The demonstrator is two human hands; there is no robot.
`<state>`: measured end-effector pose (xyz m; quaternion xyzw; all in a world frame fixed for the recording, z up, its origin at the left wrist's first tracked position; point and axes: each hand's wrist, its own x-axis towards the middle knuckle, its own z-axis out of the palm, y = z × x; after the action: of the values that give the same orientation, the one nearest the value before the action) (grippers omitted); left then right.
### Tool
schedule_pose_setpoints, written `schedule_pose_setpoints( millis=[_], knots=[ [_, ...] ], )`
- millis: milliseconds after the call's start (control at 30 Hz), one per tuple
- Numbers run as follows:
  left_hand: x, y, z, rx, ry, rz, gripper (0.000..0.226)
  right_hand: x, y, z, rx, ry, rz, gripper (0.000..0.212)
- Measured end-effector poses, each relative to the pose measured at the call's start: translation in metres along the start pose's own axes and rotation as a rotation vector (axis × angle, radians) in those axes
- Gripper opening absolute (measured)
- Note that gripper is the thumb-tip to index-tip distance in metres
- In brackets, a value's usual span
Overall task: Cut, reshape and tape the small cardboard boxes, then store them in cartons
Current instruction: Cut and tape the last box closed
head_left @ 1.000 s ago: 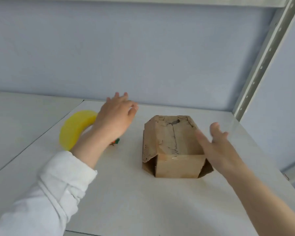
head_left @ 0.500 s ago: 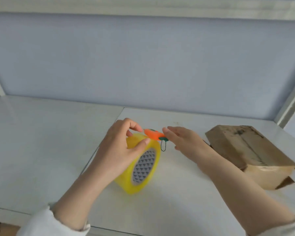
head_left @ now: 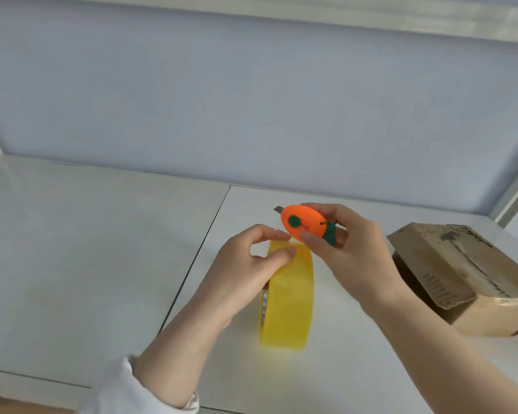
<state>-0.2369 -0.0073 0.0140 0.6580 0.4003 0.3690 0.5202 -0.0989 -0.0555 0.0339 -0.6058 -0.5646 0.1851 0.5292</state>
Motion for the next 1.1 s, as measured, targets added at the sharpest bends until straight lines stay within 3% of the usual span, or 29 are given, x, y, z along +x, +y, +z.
schedule_pose_setpoints(
  millis=[167, 300, 400, 633, 800, 933, 1000, 1100],
  knots=[
    [0.006, 0.007, 0.031, 0.021, 0.1, 0.117, 0.017, -0.006, 0.003, -0.005, -0.116, 0.24, -0.138, 0.041],
    [0.004, 0.022, 0.053, 0.005, 0.108, 0.196, 0.019, -0.006, 0.002, -0.029, 0.032, 0.323, 0.01, 0.029],
    [0.0, 0.04, 0.076, 0.02, 0.077, 0.261, 0.022, -0.011, 0.004, -0.063, 0.261, 0.327, 0.165, 0.02],
    [-0.015, 0.075, 0.144, 0.072, 0.022, 0.347, 0.022, -0.028, 0.011, -0.152, 0.777, 0.158, 0.335, 0.036],
    [-0.027, 0.091, 0.197, 0.102, 0.015, 0.365, 0.021, -0.041, 0.019, -0.207, 0.86, 0.238, 0.423, 0.016],
    [-0.035, 0.097, 0.226, 0.103, 0.043, 0.366, 0.02, -0.051, 0.028, -0.225, 0.902, 0.283, 0.432, 0.014],
    [-0.041, 0.097, 0.234, 0.131, 0.055, 0.372, 0.02, -0.053, 0.034, -0.234, 0.988, 0.356, 0.423, 0.014],
    [-0.048, 0.094, 0.233, 0.126, 0.071, 0.361, 0.023, -0.053, 0.059, -0.259, 1.049, 0.671, 0.45, 0.011]
  ],
)
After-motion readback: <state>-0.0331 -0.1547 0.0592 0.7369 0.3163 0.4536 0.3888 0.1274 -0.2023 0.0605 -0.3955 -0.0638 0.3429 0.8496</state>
